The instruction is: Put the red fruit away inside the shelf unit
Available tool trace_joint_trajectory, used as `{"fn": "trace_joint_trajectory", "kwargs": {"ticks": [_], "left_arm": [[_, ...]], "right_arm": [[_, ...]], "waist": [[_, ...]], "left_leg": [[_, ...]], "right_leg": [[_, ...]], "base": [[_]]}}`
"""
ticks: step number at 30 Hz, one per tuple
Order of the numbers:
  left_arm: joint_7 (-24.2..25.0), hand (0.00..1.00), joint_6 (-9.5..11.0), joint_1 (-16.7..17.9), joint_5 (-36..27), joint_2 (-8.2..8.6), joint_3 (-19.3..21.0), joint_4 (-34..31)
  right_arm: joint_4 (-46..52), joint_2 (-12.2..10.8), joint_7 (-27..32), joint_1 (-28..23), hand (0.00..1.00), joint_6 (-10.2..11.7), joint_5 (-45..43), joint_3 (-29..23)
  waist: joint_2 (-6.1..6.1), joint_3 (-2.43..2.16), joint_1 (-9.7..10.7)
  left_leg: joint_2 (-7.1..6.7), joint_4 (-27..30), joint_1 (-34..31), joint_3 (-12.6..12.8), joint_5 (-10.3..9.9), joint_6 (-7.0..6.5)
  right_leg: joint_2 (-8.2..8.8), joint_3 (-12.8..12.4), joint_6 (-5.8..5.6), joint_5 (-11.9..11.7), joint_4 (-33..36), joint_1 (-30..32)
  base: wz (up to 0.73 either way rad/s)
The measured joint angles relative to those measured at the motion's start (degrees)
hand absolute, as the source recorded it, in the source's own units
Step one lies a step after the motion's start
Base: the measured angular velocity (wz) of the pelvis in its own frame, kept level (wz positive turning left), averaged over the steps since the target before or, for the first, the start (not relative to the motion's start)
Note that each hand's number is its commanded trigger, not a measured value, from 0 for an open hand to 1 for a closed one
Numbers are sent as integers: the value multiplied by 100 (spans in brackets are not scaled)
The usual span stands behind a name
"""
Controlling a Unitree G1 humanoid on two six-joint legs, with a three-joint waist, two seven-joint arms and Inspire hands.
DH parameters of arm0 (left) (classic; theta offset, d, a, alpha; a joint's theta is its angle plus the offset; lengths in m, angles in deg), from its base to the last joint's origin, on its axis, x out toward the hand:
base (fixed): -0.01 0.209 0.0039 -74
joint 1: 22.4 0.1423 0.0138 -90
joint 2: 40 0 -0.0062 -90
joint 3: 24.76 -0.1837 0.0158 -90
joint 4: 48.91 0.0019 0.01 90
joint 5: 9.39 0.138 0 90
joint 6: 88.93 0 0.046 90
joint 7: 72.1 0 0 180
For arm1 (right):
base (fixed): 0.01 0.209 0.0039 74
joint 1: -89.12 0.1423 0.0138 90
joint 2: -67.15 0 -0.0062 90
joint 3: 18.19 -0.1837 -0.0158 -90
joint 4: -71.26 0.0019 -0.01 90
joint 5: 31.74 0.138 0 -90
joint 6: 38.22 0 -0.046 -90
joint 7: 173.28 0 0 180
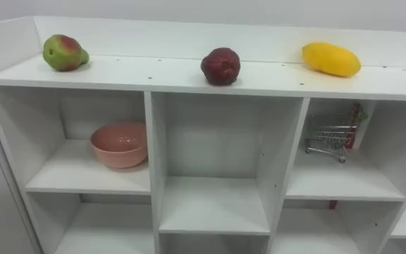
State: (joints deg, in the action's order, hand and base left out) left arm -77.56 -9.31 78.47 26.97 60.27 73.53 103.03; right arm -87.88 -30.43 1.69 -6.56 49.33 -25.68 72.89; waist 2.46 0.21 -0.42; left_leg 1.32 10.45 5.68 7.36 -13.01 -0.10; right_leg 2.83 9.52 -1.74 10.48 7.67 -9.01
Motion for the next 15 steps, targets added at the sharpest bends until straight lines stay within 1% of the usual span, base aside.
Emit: {"fn": "trace_joint_trajectory", "kwargs": {"ticks": [8, 11, 15], "left_arm": [[-4, 0, -4, -2, -29, 2, -43, 2], [-11, 0, -3, 8, -30, 7, -49, 0], [-21, 0, 7, 3, -29, 6, 28, -2]], "right_arm": [[-32, -10, 120, 25, 0, -8, 86, 47], [-139, -38, 266, 52, 0, -10, 362, 40], [-189, -45, 377, -19, 0, -13, 803, -51]], "waist": [[4, 5, -7], [1, 7, 1], [-23, 26, 4]], "left_leg": [[1, 8, 8, 34, 0, 0], [0, 20, 33, 19, 0, 0], [2, 9, 86, 11, -1, 1]], "right_leg": [[-1, -15, 0, 0, 0, 1], [1, -12, 0, 0, 0, -26], [0, -14, -1, 0, 0, -88]], "base": [[0], [0], [0]]}}
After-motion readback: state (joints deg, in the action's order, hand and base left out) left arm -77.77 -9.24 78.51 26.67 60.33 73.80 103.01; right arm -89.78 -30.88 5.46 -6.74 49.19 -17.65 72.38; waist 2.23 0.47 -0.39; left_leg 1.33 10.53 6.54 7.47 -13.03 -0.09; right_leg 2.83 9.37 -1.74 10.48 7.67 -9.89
